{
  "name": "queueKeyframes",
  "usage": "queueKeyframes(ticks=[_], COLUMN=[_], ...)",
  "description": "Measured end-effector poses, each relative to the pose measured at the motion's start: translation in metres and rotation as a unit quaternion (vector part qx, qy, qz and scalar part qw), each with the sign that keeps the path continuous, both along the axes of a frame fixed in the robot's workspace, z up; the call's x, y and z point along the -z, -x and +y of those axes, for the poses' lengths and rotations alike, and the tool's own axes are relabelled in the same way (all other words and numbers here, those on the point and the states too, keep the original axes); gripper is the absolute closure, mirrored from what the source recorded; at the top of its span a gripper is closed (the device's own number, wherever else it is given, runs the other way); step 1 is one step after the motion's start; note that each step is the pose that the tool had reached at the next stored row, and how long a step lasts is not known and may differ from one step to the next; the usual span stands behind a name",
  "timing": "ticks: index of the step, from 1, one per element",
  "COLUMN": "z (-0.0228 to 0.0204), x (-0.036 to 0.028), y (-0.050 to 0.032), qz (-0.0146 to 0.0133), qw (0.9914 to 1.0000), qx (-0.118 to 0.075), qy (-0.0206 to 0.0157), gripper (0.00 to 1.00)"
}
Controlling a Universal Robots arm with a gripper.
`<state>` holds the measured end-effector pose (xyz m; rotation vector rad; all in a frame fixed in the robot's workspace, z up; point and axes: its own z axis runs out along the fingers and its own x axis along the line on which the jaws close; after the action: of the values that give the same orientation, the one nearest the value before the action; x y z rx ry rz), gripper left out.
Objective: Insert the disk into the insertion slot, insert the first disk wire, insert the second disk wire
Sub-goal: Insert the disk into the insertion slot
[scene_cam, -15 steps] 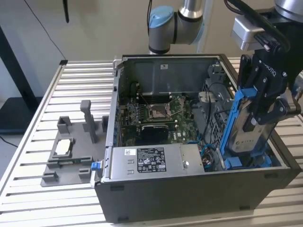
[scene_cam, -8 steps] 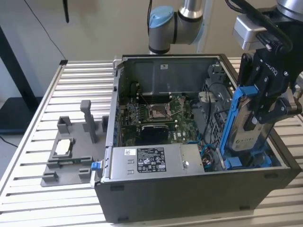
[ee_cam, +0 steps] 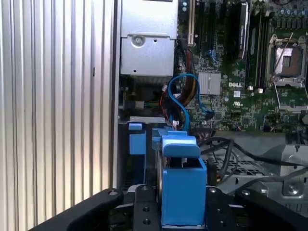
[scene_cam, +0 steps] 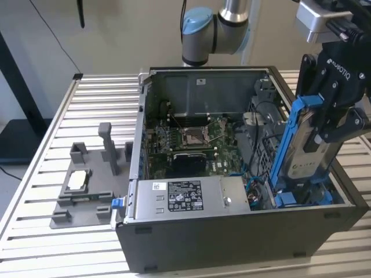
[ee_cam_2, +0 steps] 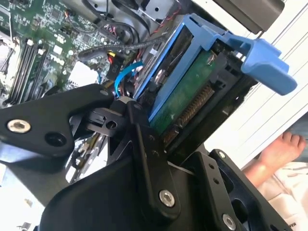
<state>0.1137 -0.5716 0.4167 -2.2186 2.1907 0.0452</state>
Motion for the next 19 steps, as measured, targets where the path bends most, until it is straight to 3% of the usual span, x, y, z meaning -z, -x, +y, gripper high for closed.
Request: queueKeyframes(ticks=[1,2,5,6,13,19], z=[-0.0004,-0.0008,-0.0020,-0.0026,-0.0066,-0.0075], x=[-0.0004,-0.0005,-0.0005,-0.0004,0.0005,0.0056], y=[-0.0010,-0.0022,-0.0043,-0.0054,-0.0113,-0.0163], qz=[0.0030,0.0086,0.0338,0.0374,0.0383,0.0383], qw=[1.00000,0.99996,0.99943,0.99930,0.99927,0.99927], qx=[0.000,0.000,0.000,0.000,0.000,0.000], qy=[-0.0001,-0.0003,-0.0004,-0.0004,-0.0004,-0.0004], gripper=[0.67,0.67,0.67,0.67,0.67,0.67])
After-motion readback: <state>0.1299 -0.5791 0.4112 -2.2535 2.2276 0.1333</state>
